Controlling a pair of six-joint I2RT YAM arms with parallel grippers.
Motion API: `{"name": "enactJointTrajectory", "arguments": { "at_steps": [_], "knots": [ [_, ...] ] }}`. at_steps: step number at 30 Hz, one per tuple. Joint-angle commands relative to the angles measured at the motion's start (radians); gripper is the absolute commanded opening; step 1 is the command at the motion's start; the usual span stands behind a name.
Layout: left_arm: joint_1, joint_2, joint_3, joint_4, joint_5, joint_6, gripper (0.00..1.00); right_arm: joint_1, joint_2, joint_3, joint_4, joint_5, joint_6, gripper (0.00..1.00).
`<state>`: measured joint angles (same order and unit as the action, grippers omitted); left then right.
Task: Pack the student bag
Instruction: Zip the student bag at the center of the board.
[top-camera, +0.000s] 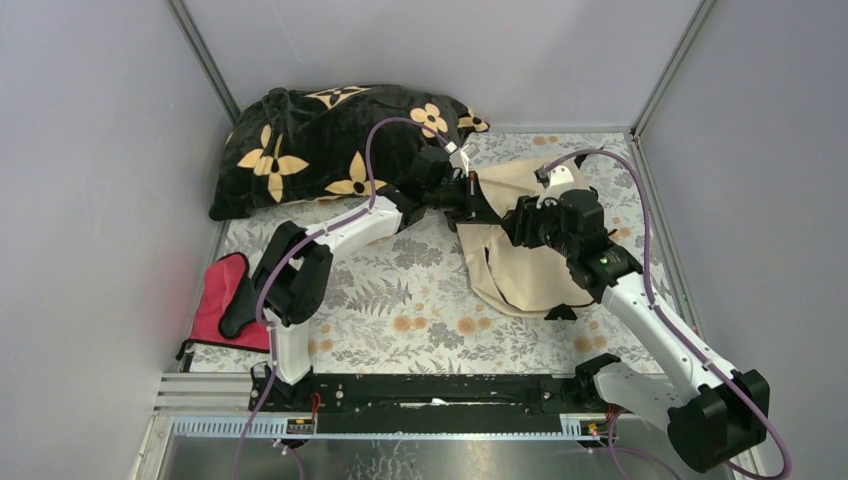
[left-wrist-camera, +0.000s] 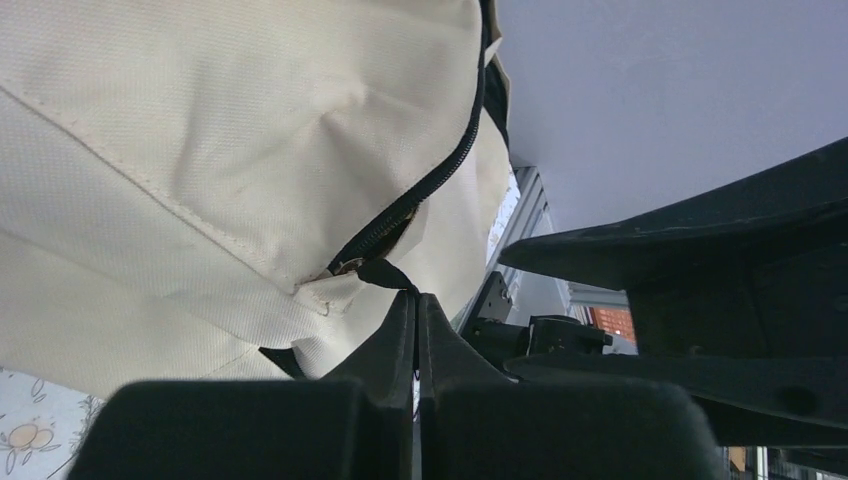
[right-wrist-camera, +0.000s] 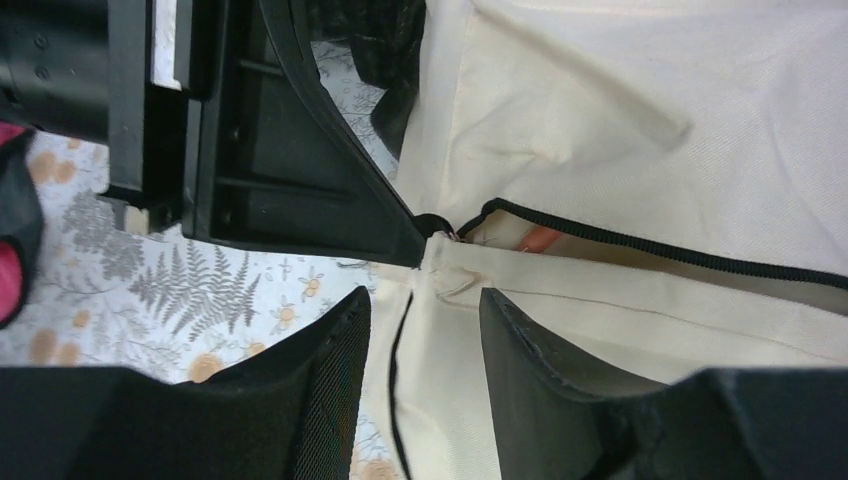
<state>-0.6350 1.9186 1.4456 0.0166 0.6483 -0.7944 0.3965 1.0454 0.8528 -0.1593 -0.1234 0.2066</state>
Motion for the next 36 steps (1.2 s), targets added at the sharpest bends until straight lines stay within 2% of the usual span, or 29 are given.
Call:
{"name": "enactJointTrajectory", "arguments": {
  "at_steps": [1,7,14,19,20,23,25,27,32,34,36],
  "knots": [
    [-0.001,-0.028,0.038,0.109,0.079,-0.037,0.0,0.008,-0.035,-0.046,0.2,-0.025,-0.165,0.5],
    [0.006,-0.048,0.05,0.11,0.093,-0.031,0.0,0.032,-0.07,-0.132,0.292,-0.014,-0.295,0.47],
    [0.068,-0.063,0.017,0.159,0.13,-0.089,0.0,0.033,-0.086,-0.132,0.321,-0.031,-0.322,0.47],
    [0.049,-0.031,0.109,0.045,0.125,-0.007,0.0,0.034,-0.063,-0.115,0.298,-0.013,-0.334,0.48],
    [0.047,-0.029,0.118,0.039,0.124,-0.002,0.03,0.034,-0.07,-0.121,0.306,-0.005,-0.33,0.48],
    [0.028,-0.022,0.149,0.01,0.125,0.033,0.25,0.035,-0.099,-0.142,0.337,0.01,-0.311,0.51],
    [0.013,-0.018,0.174,-0.014,0.127,0.065,0.43,0.034,-0.106,-0.144,0.335,0.008,-0.303,0.52],
    [0.014,-0.034,0.178,-0.049,0.094,0.069,0.51,0.034,-0.104,-0.136,0.312,0.013,-0.3,0.52],
    [0.097,-0.175,0.008,0.124,0.049,-0.038,0.53,0.034,-0.082,-0.101,0.243,0.019,-0.284,0.52],
    [0.142,-0.212,-0.025,0.095,0.03,-0.04,0.53,0.039,-0.052,-0.064,0.204,0.029,-0.259,0.53],
    [0.181,-0.231,-0.033,0.001,-0.015,-0.016,0.53,0.049,-0.009,-0.01,0.139,0.046,-0.225,0.53]
  ]
}}
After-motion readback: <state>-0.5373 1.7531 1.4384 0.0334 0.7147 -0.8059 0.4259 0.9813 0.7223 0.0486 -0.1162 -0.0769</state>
